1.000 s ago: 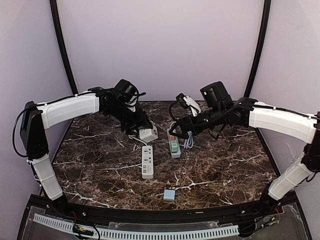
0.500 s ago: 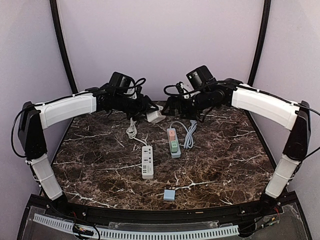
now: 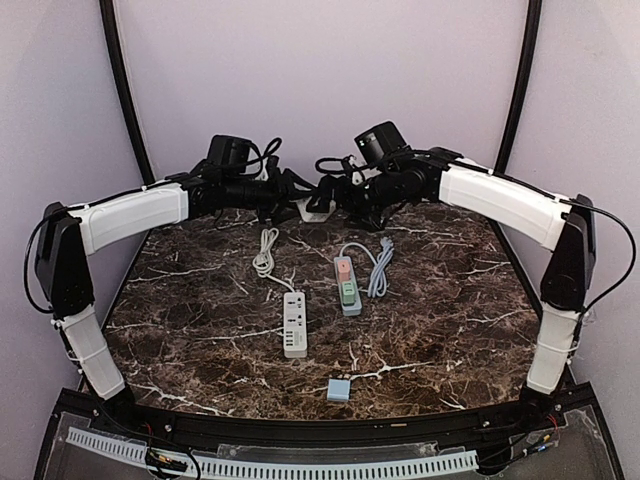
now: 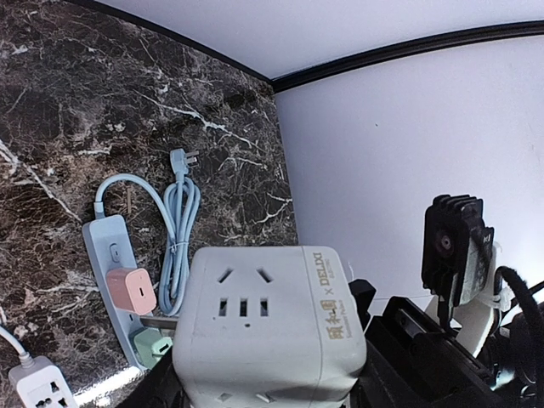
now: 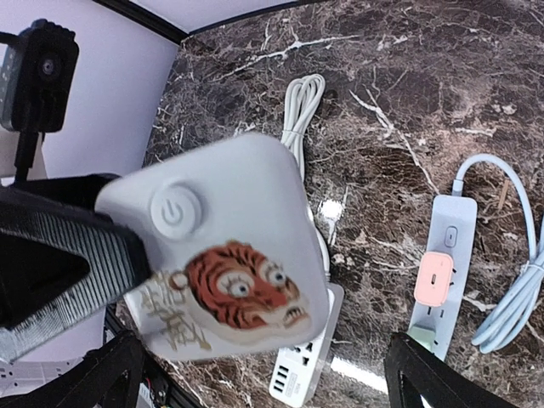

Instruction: Insert the plug

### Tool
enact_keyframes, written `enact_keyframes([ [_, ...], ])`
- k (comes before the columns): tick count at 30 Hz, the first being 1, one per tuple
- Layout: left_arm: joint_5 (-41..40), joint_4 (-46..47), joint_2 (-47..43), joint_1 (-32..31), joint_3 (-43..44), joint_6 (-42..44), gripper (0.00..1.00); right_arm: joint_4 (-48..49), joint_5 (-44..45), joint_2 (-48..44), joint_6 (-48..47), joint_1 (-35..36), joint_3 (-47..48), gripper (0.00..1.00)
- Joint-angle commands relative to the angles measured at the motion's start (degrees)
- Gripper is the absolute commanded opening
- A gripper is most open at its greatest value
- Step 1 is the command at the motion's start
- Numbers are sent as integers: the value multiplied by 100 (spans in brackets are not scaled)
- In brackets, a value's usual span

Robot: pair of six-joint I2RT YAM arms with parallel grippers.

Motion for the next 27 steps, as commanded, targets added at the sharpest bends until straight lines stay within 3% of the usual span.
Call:
enact_keyframes([
  [1, 383, 312, -21, 88, 122, -295, 1, 300, 69, 207, 176, 29, 316, 99],
  [6, 513, 315, -7, 138, 148, -268, 1, 381, 321, 293, 104, 40, 401, 97],
  [23, 1051, 568, 191, 249, 223, -585, 1, 1096, 1054, 525, -464, 339, 659, 75],
  [27, 1078, 562, 235, 265, 280, -597, 1, 1287, 1362, 487, -619, 414, 602, 64],
])
